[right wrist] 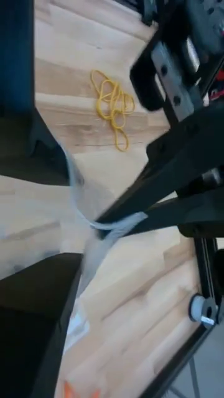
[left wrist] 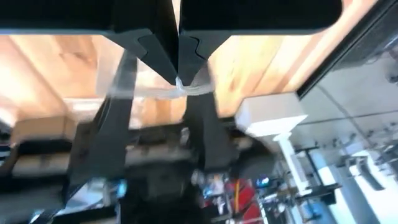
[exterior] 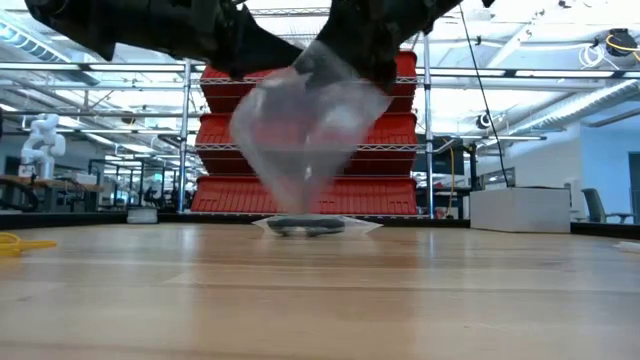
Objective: Sort rubber bands
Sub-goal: Open the top zip bag, then move the yellow rubber band from the top into the center of the table
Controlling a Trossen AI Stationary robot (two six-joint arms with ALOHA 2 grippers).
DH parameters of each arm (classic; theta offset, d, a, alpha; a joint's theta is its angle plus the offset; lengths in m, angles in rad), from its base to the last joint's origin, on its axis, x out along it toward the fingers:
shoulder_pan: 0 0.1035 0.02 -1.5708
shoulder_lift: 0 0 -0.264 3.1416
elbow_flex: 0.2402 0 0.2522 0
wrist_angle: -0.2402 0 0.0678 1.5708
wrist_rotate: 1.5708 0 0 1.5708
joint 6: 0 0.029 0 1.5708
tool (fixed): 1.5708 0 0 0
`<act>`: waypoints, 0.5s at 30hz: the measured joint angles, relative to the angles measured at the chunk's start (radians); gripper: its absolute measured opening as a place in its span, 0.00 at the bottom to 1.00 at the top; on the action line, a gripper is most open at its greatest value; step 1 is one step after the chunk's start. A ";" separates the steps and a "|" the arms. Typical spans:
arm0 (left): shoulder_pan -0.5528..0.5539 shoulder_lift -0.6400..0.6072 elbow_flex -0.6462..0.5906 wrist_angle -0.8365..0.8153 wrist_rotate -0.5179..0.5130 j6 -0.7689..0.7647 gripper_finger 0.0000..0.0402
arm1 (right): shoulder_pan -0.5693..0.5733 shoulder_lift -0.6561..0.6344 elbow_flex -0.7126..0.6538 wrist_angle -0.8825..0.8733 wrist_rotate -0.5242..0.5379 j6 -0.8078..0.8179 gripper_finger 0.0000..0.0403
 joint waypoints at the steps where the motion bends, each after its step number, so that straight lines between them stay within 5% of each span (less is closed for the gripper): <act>1: 0.000 -0.011 0.000 -0.011 -0.007 0.002 0.00 | 0.001 -0.014 0.000 -0.023 0.008 -0.002 0.47; 15: 0.000 -0.157 -0.037 -0.163 -0.189 0.036 0.00 | 0.066 -0.176 0.002 -0.090 0.014 -0.071 0.53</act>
